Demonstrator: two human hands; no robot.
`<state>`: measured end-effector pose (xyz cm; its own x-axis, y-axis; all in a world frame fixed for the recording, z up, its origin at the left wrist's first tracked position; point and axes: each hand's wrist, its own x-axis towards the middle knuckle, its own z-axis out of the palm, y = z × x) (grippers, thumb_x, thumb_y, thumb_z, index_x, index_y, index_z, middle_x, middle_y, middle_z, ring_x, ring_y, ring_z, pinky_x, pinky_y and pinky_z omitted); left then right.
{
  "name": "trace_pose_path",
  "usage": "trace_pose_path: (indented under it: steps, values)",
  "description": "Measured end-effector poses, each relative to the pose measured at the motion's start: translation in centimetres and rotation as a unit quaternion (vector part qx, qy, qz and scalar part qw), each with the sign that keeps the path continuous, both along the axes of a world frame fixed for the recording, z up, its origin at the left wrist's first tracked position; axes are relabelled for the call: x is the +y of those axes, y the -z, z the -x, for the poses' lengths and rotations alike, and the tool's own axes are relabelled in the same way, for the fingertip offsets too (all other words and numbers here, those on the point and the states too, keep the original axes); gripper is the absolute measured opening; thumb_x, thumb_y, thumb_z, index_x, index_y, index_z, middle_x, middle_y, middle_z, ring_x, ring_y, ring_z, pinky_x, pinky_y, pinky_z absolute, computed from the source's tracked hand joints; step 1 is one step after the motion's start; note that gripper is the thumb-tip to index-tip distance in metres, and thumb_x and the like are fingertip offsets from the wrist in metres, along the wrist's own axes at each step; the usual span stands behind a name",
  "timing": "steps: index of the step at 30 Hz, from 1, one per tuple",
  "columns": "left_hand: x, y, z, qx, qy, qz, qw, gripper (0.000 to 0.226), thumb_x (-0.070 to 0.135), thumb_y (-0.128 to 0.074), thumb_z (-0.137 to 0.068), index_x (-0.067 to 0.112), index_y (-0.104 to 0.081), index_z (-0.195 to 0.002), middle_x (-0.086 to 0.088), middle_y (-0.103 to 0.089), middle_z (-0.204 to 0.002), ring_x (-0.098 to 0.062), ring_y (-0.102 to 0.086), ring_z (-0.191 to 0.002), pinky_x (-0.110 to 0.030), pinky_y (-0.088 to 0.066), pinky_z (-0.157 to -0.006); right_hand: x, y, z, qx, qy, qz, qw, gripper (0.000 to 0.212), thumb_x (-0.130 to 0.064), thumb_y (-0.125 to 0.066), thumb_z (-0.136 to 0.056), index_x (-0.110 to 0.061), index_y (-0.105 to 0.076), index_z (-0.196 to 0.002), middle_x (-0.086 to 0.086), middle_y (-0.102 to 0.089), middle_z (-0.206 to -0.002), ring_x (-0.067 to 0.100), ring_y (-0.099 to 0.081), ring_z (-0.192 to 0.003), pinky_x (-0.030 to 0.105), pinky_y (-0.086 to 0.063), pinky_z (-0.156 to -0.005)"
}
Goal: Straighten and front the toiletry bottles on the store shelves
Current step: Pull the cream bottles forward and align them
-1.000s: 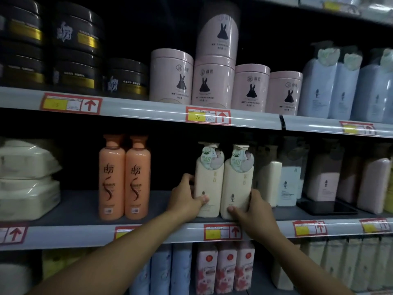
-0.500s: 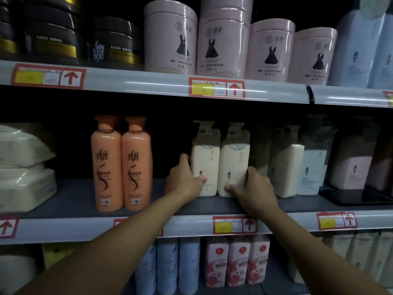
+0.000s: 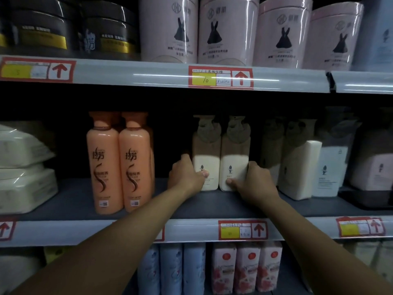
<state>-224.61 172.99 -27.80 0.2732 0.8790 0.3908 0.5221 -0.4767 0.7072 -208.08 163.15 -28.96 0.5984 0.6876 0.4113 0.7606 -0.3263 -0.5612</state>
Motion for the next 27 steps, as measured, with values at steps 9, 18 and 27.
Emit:
trace_pose_path:
  steps: [9, 18, 27]
  values:
    - [-0.3, -0.1, -0.2, -0.001, -0.008, 0.009, 1.0, 0.043, 0.033, -0.08, -0.089, 0.012, -0.053, -0.114, -0.013, -0.066, -0.128, -0.035, -0.063, -0.118, -0.043, -0.054, -0.096, 0.1, 0.2, 0.2, 0.007, 0.008, 0.009, 1.0, 0.059, -0.047, -0.081, -0.083, -0.01, -0.053, -0.12, 0.017, -0.065, -0.125, 0.036, -0.064, -0.112, 0.051, -0.057, -0.092]
    - [-0.9, 0.0, 0.0, -0.017, 0.02, 0.045, 0.999, 0.038, 0.018, -0.077, -0.092, 0.013, -0.046, -0.112, -0.013, -0.062, -0.133, -0.031, -0.062, -0.122, -0.041, -0.052, -0.099, -0.9, 0.0, 0.7, 0.011, -0.012, 0.049, 0.999, 0.055, -0.043, -0.076, -0.089, -0.006, -0.055, -0.125, 0.018, -0.064, -0.128, 0.035, -0.064, -0.115, 0.045, -0.055, -0.094]
    - [-3.3, -0.2, 0.3, -0.033, 0.007, 0.081, 0.996, 0.063, 0.005, -0.072, -0.085, 0.011, -0.042, -0.14, -0.015, -0.05, -0.138, -0.034, -0.058, -0.121, -0.033, -0.049, -0.085, -4.7, 0.5, 1.5, -0.066, -0.007, 0.029, 0.997, 0.038, -0.039, -0.058, -0.099, -0.013, -0.057, -0.126, 0.011, -0.071, -0.112, 0.032, -0.067, -0.102, 0.043, -0.056, -0.084]
